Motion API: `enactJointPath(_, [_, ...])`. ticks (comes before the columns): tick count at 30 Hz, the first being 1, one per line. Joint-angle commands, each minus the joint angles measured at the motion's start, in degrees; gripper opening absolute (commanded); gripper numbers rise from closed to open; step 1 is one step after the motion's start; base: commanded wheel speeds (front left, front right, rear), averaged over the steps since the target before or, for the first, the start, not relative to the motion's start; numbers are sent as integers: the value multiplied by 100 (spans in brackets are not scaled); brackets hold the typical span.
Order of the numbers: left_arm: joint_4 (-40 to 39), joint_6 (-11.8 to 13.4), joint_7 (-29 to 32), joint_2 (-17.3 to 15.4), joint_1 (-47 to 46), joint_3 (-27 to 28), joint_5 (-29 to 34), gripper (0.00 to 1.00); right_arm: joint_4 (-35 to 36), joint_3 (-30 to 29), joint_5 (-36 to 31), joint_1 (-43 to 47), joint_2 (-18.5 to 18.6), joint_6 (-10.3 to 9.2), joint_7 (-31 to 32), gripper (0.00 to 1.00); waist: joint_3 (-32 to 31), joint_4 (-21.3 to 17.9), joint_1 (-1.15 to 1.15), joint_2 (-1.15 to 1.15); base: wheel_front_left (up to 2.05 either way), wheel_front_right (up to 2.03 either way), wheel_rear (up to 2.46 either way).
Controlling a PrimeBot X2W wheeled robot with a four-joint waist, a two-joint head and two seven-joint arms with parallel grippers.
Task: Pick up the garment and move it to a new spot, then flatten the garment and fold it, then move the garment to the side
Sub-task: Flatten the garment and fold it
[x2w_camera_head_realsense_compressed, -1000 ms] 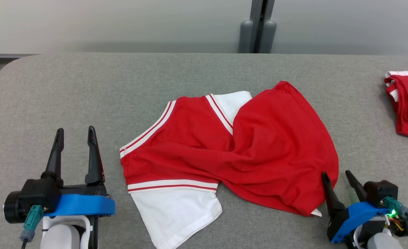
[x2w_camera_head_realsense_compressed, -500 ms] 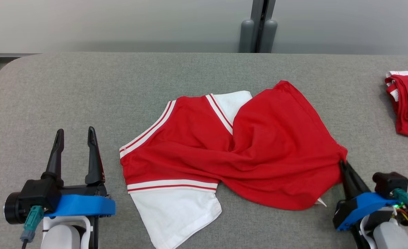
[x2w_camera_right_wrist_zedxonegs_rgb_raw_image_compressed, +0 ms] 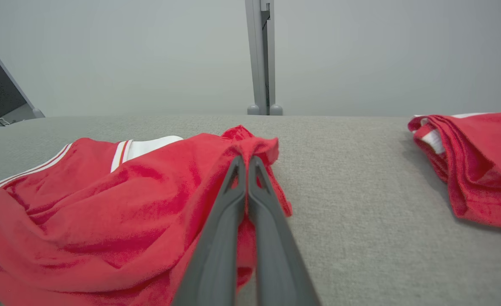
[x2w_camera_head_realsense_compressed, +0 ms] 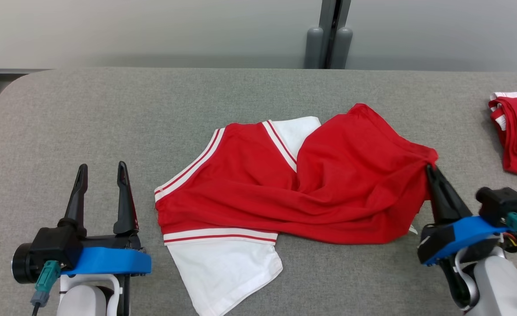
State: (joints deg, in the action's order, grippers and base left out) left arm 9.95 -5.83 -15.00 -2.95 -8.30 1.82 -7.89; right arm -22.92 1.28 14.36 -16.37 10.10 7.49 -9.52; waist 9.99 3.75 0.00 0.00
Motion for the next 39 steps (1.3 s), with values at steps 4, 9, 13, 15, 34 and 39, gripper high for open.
enactJointPath(4, [19,26,-23,9,-52,-24,-24,100,-97,213,-20,-397,-132,1,143,0,40,17,0,0,0,0,0])
enactJointPath(9, [58,41,-23,9,-126,-116,-40,100,-763,510,-149,-1019,-231,1,160,0,68,74,0,0,0,0,0])
enactJointPath(13, [90,41,-23,10,-151,-162,-50,100,-1591,678,-238,-1534,-323,1,32,0,81,134,0,0,0,0,0])
enactJointPath(15, [100,41,-23,10,-151,-173,-53,100,-1835,718,-247,-1631,-347,1,-6,0,82,147,0,0,0,0,0])
enactJointPath(34, [52,57,-23,7,133,-108,-33,100,-985,965,317,-712,238,1,-567,100,-158,-90,0,0,0,0,0])
enactJointPath(39, [3,39,-23,8,210,-54,-5,100,-276,822,191,92,530,1,-568,100,-176,-181,0,0,0,0,0])
